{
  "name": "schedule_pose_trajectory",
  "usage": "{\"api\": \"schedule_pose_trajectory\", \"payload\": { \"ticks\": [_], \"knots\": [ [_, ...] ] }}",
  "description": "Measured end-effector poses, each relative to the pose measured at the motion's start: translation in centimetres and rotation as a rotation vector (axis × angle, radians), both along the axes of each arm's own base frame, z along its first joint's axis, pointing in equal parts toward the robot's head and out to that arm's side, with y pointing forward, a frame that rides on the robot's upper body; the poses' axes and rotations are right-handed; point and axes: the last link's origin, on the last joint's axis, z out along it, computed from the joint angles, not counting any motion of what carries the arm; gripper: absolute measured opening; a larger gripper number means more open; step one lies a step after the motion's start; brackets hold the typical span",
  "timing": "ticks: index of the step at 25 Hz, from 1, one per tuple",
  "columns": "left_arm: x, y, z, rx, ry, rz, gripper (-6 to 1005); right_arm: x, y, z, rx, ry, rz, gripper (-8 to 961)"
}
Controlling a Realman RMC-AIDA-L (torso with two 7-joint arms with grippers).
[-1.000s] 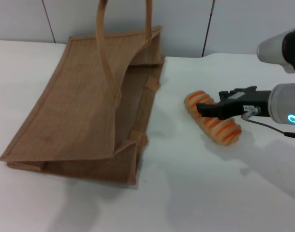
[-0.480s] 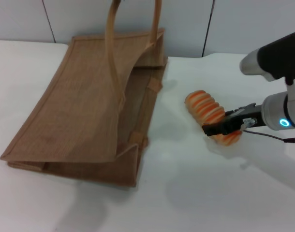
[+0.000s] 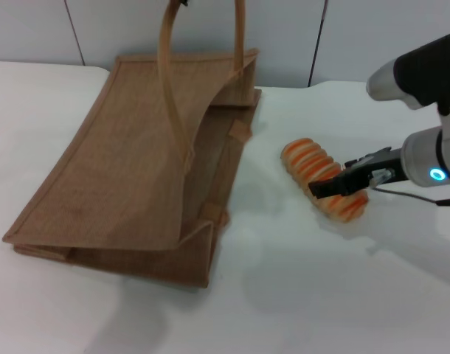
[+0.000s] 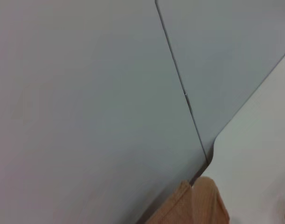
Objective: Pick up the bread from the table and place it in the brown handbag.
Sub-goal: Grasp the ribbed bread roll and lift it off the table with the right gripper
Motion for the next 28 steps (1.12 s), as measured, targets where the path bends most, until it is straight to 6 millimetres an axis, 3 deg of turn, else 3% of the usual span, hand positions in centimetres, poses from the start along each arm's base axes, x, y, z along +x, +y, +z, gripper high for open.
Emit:
{"api": "schedule_pose_trajectory", "payload": {
  "ticks": [6, 19, 28],
  "knots": [
    [0.2, -0.2, -0.6, -0.013, 0.015, -0.009, 115, -0.1, 0.1, 0.5, 0.015, -0.019, 0.004, 863],
    [0.6, -0.4, -1.1, -0.024, 0.011, -0.019, 115, 1.7, 0.8, 0.0, 0.034, -0.101, -0.042, 860],
    [0.7, -0.4, -1.2, -0.025, 0.01, -0.017, 115, 1.3, 0.6, -0.6, 0.011, -0.103, -0.038, 858]
  ]
}}
